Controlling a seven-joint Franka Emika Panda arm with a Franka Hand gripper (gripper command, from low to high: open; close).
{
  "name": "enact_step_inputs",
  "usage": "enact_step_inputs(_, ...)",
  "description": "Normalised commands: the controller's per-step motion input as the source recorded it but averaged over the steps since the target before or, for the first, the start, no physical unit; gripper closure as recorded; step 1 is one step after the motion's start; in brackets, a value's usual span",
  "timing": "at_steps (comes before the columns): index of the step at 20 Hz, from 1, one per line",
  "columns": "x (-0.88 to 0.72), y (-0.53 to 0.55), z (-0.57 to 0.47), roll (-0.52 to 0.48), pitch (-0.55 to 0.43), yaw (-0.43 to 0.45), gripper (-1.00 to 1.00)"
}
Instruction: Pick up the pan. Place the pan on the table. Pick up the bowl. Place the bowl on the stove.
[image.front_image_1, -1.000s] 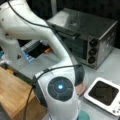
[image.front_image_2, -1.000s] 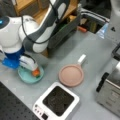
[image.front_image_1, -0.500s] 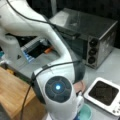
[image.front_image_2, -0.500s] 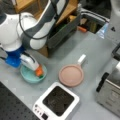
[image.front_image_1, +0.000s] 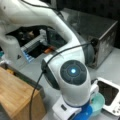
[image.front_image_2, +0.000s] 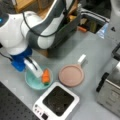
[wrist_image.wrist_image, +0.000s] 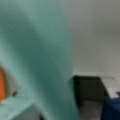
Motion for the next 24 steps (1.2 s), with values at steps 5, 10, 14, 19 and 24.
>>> enact_step_inputs(5,-0.15,0.43,-0.06,-0.138,-0.084,-0.189,1.0)
enact_step_inputs(10,-0.17,0.46,-0.07,-0.233,-0.105,-0.163,1.0)
enact_step_inputs(14,-0.21,0.54,-0.09,-0.288,-0.125,-0.176,1.0)
enact_step_inputs(19,-0.25,0.5,-0.16,-0.349,-0.153,-0.113,1.0)
enact_step_inputs(24,-0.28,0.3,-0.19,-0.362,-0.185,-0.008,1.0)
